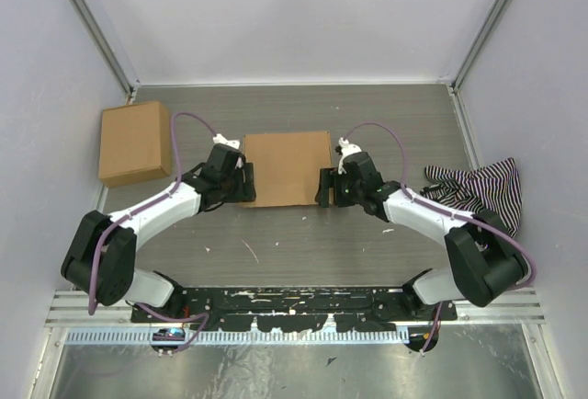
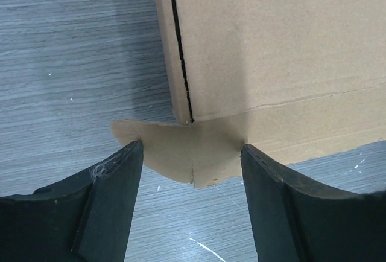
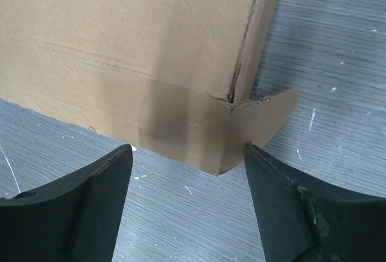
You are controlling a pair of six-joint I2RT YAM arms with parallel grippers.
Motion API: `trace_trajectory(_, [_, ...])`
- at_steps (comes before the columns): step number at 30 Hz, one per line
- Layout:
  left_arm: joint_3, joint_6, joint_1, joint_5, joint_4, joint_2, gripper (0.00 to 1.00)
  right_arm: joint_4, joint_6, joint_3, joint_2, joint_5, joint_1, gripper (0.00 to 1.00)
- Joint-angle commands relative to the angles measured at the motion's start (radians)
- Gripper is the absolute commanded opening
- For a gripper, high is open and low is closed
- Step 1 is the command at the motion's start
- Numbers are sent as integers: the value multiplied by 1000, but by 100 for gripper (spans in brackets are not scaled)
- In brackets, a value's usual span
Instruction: Fold the paper box
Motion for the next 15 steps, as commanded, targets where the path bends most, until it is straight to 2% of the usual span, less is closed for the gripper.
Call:
trace_trajectory(1, [16, 11, -4, 38, 51, 21, 72, 50, -17, 59, 17, 29, 34, 80])
trace_trajectory(9, [8, 14, -11, 94, 60, 19, 66, 9, -8, 83, 10, 56, 69, 71])
trace_trajectory(15, [37, -2, -12, 113, -21, 5, 57, -71, 15, 125, 9, 73, 70, 63])
